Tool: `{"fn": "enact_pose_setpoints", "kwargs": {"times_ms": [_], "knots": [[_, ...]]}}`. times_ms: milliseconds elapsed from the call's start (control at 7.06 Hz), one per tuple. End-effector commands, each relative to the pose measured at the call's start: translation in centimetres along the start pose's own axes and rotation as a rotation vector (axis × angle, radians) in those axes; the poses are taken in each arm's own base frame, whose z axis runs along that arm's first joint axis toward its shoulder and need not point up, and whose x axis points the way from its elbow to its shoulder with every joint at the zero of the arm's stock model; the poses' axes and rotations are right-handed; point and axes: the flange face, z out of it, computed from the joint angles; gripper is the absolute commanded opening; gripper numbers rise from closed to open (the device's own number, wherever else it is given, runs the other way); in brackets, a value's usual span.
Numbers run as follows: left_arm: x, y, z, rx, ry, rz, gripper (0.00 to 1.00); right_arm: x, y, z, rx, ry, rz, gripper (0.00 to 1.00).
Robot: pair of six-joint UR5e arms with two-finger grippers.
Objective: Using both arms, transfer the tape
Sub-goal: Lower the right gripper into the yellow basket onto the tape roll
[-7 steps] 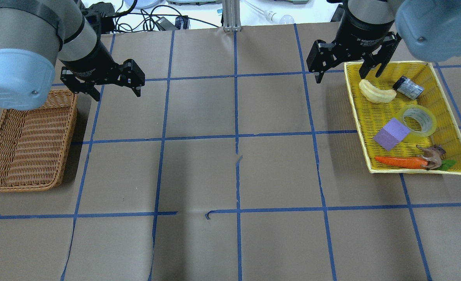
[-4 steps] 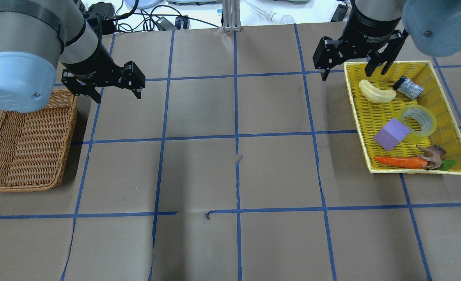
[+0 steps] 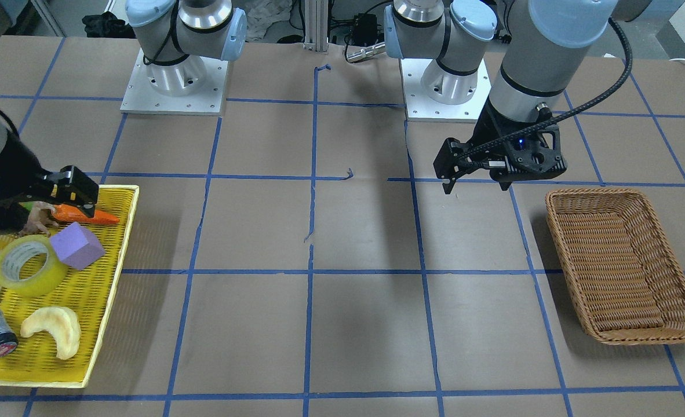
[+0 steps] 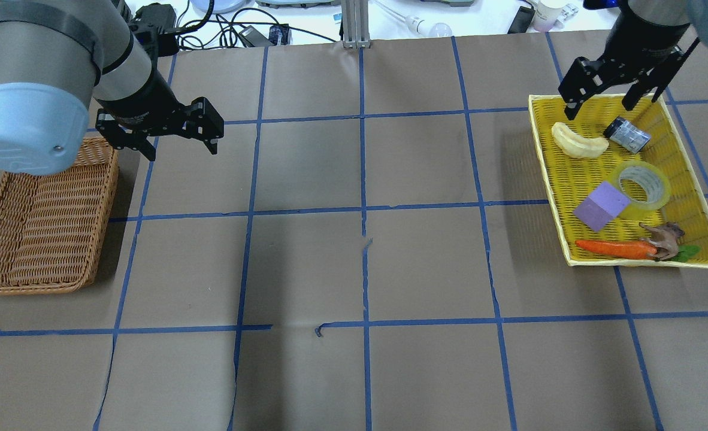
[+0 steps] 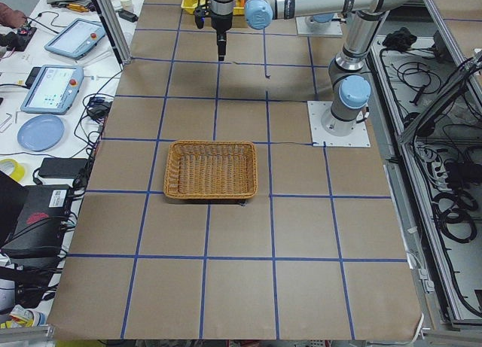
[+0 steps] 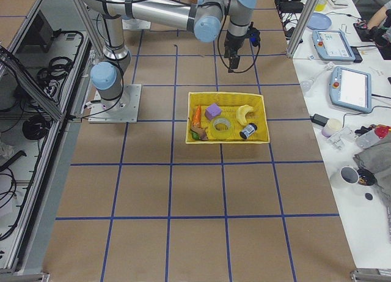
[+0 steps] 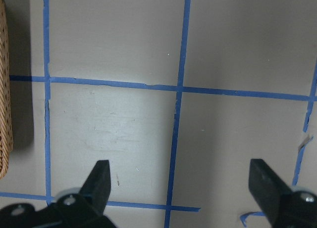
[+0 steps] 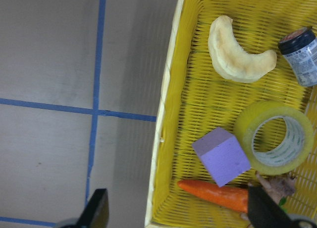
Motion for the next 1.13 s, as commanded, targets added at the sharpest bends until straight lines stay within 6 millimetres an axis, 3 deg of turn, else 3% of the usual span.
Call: {"fn": "enact_pose_setpoints", "kwargs": {"times_ms": [0, 425, 567, 708, 850, 992], "knots": [[0.0, 0.0, 0.1, -0.002, 0.001, 0.001, 1.0, 7.8, -1.4, 5.2, -0.008, 0.007, -0.181, 1.0], [0.0, 0.0, 0.1, -0.002, 0.001, 0.001, 1.0, 18.5, -1.7, 14.9, 0.006, 0.009, -0.371, 1.0], [0.0, 0.0, 0.2, -0.004, 0.002, 0.001, 1.0, 19.4, -1.6, 16.5, 0.001, 0.0, -0.415, 1.0], [0.0, 0.0, 0.3, -0.006, 0.002, -0.001, 1.0, 18.9, -1.0, 18.4, -0.021, -0.02, -0.423, 0.95], [0.0, 0.0, 0.2, -0.004, 0.003, 0.001, 1.0, 18.6, -0.3, 19.9, -0.032, -0.035, -0.418, 0.7], [0.0, 0.0, 0.3, -0.006, 0.002, -0.001, 1.0, 18.5, 0.3, 20.7, -0.046, -0.05, -0.415, 0.66]]}}
